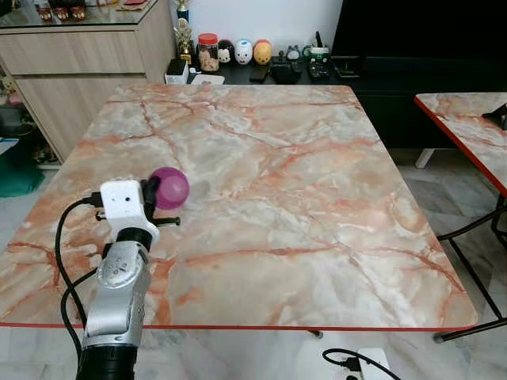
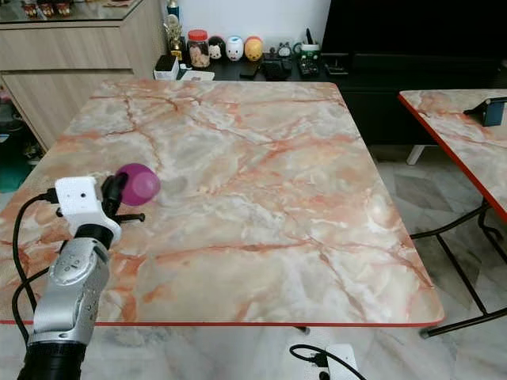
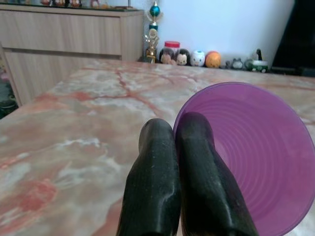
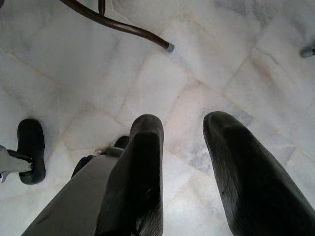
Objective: Setting the table
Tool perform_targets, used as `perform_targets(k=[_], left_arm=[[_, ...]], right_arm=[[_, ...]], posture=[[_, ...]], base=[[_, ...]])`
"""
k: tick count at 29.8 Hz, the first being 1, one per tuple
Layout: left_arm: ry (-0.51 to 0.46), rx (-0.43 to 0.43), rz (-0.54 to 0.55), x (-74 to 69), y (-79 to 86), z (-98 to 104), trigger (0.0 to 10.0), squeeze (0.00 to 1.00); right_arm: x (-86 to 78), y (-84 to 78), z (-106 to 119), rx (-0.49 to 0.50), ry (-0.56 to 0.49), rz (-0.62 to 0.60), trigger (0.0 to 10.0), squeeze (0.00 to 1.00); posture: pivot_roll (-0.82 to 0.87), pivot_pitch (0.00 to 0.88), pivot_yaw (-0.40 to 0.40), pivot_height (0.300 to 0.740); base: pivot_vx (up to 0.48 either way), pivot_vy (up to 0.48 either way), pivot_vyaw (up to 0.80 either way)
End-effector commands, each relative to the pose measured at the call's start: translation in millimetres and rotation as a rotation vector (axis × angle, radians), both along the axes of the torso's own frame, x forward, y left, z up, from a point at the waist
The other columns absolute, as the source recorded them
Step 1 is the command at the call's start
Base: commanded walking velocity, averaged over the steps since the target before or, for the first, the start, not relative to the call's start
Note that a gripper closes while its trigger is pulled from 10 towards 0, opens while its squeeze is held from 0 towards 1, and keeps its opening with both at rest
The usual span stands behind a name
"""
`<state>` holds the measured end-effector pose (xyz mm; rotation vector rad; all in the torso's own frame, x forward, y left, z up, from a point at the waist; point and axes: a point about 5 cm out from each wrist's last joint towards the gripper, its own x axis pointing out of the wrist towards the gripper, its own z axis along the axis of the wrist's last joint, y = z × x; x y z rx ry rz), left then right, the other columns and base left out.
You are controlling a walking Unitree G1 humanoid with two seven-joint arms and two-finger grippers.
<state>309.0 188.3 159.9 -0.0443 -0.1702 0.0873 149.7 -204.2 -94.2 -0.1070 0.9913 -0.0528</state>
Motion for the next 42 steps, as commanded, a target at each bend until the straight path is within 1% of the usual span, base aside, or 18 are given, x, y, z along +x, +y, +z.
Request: perform_targets(k=[1,4,9,13,18,22,28,31,36,39,42], left_arm=[[-0.031,-0.001,-0.016,3.2,-7.6,6,10.0,0.00],[-0.042,-0.003,-0.031,3.7,-14.0,8,10.0,0.00],[-0.044,0.007,-0.053,5.2,-20.0,7,10.0,0.00],[-0.054,0.001,-0.046,7.9,-18.4,9,10.0,0.00],[-0.052,0.007,-0.048,7.6,-18.2,8,10.0,0.00],[-0.051,0.008,-0.044,8.0,-17.3,8,10.0,0.00],[-0.055,0.008,-0.042,8.8,-17.5,8,10.0,0.00],[-0.058,0.005,-0.040,9.6,-18.1,9,10.0,0.00],[-0.059,0.005,-0.035,10.7,-17.7,10,10.0,0.00],[-0.062,0.005,-0.031,12.0,-17.5,11,10.0,0.00],[-0.068,0.000,-0.032,13.2,-18.9,13,10.0,0.00]], right_arm=[[-3.3,-0.5,-1,0.006,0.003,-0.022,10.0,0.00],[-4.1,-0.7,-1,0.006,0.005,-0.022,10.0,0.00],[-5.0,0.1,-2,0.011,0.003,-0.029,10.0,0.00],[-5.8,0.4,-2,0.010,0.003,-0.037,10.0,0.00],[-6.9,0.3,-2,0.008,0.006,-0.035,10.0,0.00],[-7.3,-1.2,-3,-0.018,0.018,-0.020,10.0,0.00],[-8.8,-0.7,-3,0.000,0.018,-0.041,10.0,0.00],[-8.8,-1.0,-3,-0.008,0.023,-0.030,10.0,0.00],[-7.5,-0.1,-3,-0.004,0.012,-0.018,10.0,0.00],[-6.5,-0.3,-2,-0.019,0.022,0.007,10.0,0.00],[-5.9,0.0,-2,-0.011,0.014,-0.002,10.0,0.00]], posture=[[0.10,0.000,-0.042,0.715],[0.09,0.000,-0.038,0.715],[0.09,0.000,-0.034,0.715],[0.09,0.000,-0.030,0.715],[0.09,0.000,-0.032,0.715],[0.09,0.000,-0.033,0.715],[0.09,0.000,-0.036,0.715],[0.09,0.000,-0.036,0.715],[0.09,0.000,-0.035,0.715],[0.09,0.000,-0.035,0.715],[0.09,0.000,-0.036,0.715]], base=[[0.000,0.000,0.00],[0.000,0.000,0.00],[0.000,-0.053,0.00],[0.000,-0.360,0.00],[0.000,-0.362,0.00],[0.000,-0.356,0.00],[0.000,-0.345,0.00],[0.000,-0.341,-0.74],[0.000,-0.317,0.00],[0.000,-0.310,0.00],[0.000,-0.312,0.00]])
